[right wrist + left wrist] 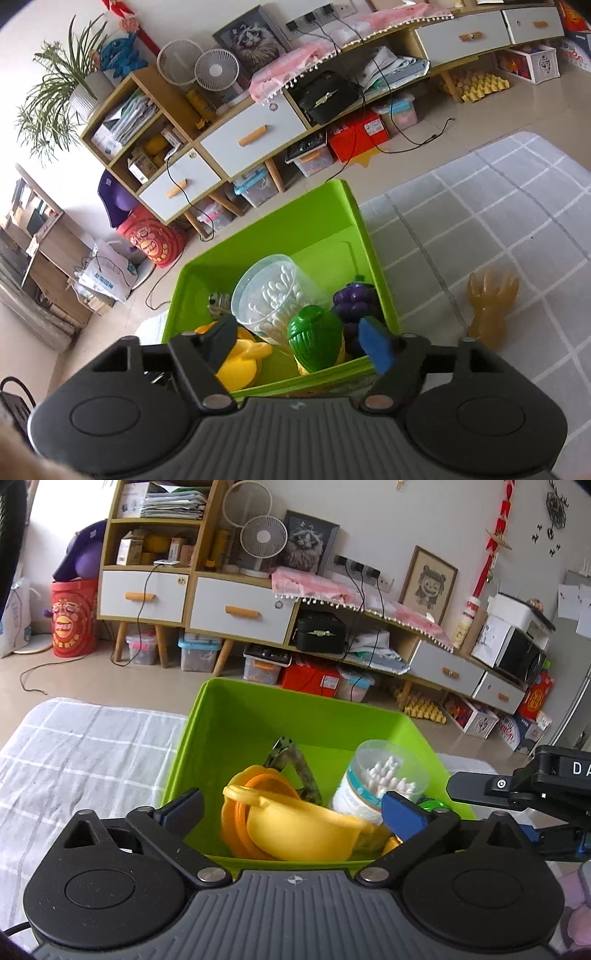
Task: Organize rigid objects
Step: 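Carry the yellow bowl into the green bin and release while the right tool drops the corn in, then withdraw both tools from the bin back toward the toys on the mat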
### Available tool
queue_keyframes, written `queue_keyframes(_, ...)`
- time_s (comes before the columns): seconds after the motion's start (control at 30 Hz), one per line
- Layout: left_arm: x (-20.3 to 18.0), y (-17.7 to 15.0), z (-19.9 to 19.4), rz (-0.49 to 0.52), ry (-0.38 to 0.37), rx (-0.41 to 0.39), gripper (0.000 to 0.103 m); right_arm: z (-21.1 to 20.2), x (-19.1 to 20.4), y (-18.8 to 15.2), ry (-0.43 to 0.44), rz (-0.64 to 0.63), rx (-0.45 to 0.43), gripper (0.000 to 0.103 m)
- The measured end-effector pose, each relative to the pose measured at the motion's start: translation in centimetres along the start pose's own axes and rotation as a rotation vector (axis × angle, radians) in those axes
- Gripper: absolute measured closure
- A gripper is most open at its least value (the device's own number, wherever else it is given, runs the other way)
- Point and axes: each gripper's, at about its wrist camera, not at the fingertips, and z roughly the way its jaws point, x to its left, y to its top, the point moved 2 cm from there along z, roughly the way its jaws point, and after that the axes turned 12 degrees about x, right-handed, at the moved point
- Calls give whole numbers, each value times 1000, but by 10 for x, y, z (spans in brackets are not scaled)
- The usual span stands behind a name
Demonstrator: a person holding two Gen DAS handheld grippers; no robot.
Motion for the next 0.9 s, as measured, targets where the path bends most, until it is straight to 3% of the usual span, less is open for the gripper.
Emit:
queue_keyframes(0.27, -4, 4, -3, -11, -13, 13, 2, -12, -5, -1, -17, -4, -11, 46)
queue_keyframes(0.9, -15, -8, -18, 73, 2, 42, 2, -31, -10, -14, -80, -72, 17, 43)
